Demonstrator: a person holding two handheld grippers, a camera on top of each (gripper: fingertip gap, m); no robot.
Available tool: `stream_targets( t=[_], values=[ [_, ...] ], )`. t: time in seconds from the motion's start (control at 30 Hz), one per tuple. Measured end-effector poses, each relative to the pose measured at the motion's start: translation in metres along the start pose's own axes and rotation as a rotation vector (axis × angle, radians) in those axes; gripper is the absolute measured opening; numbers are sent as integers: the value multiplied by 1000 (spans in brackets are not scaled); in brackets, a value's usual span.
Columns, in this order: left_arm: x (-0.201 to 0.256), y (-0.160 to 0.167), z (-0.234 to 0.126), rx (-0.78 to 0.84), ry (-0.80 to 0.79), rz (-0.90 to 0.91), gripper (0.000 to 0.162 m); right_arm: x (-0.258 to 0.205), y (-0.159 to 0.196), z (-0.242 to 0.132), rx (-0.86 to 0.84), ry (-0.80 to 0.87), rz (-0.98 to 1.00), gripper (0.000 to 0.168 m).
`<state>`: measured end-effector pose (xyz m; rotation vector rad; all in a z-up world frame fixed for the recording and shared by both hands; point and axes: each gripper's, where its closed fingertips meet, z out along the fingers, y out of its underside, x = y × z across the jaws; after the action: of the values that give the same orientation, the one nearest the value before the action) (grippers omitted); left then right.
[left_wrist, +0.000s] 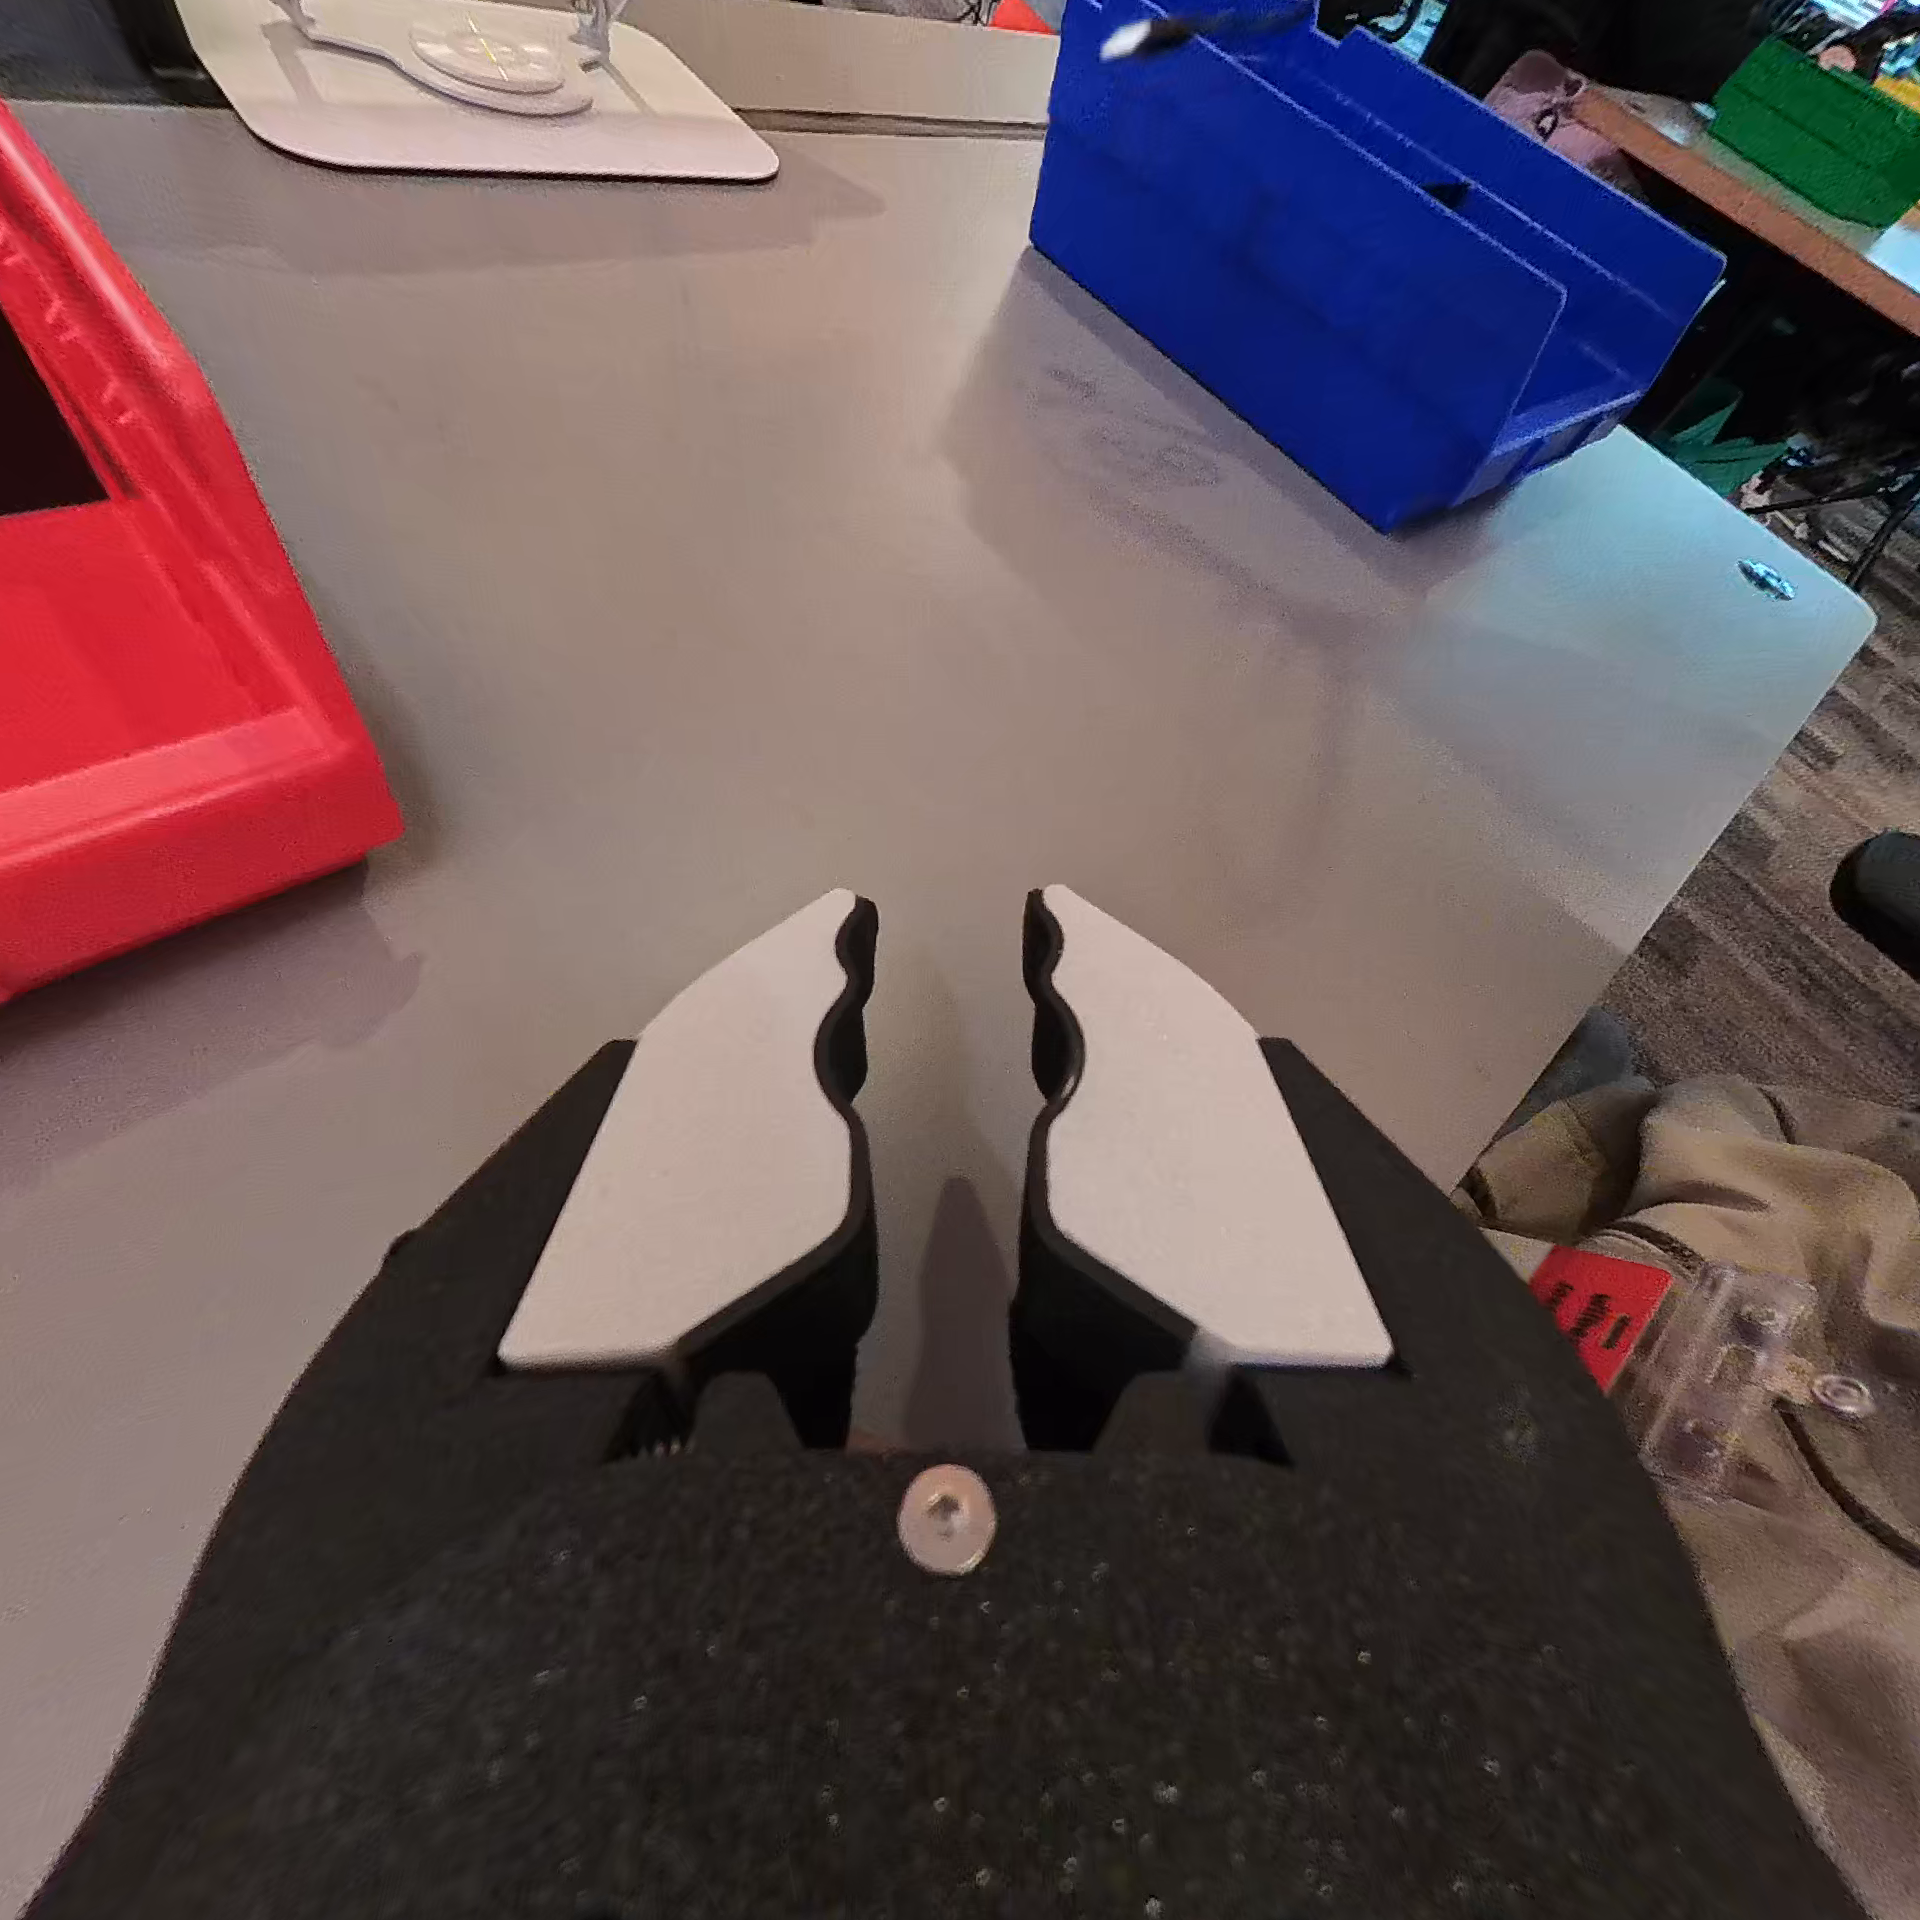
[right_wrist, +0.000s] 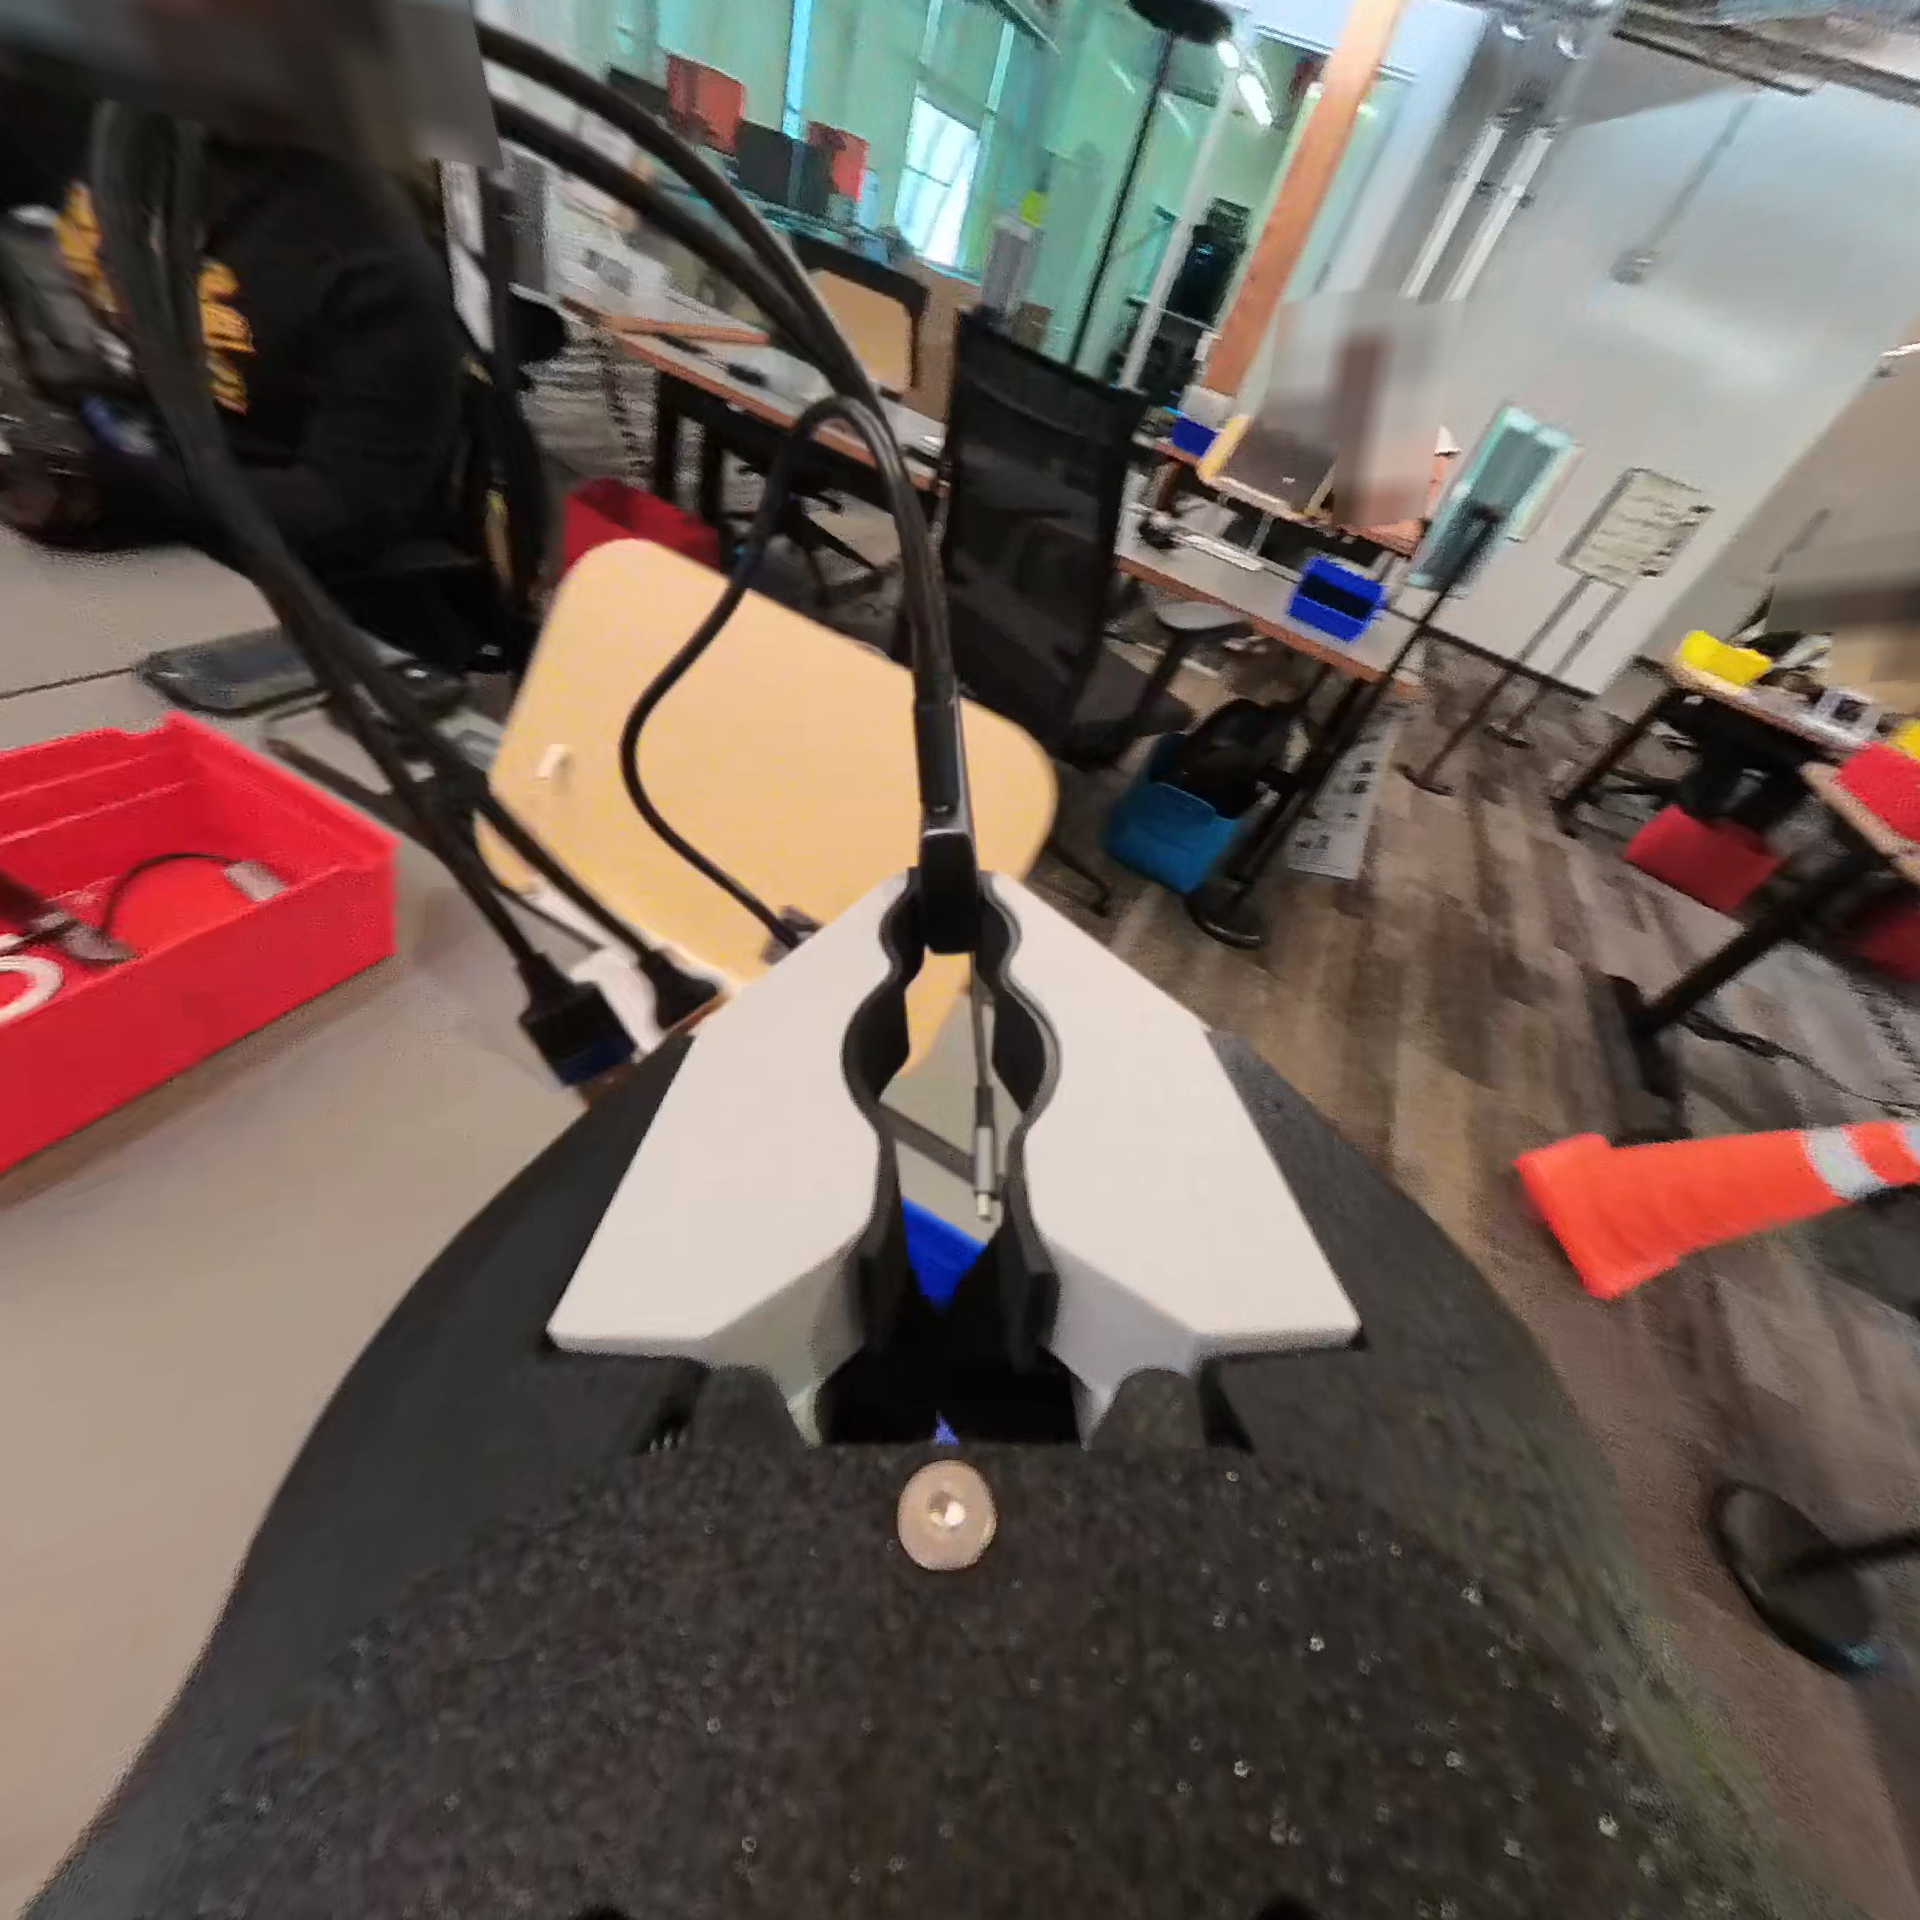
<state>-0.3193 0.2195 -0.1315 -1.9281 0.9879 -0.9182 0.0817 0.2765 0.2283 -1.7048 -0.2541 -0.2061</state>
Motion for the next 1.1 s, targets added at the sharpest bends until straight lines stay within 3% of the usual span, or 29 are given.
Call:
stream_targets(
  t=[0.17, 0.43, 0.63, 1.1],
  values=[
    [4, 2, 7, -23, 28, -12, 27, 71, -32, -22, -72, 111, -35, 7],
    [3, 6, 9, -47, 15, -9, 27, 114, 51, 5, -284, 172, -1, 8],
    [-2, 8, 9, -53, 2, -21, 27, 114, 75, 19, -327, 166, 24, 8],
    [-7, 11, 9, -63, -3, -38, 27, 140, -26, -4, -136, 268, -45, 0]
  ],
)
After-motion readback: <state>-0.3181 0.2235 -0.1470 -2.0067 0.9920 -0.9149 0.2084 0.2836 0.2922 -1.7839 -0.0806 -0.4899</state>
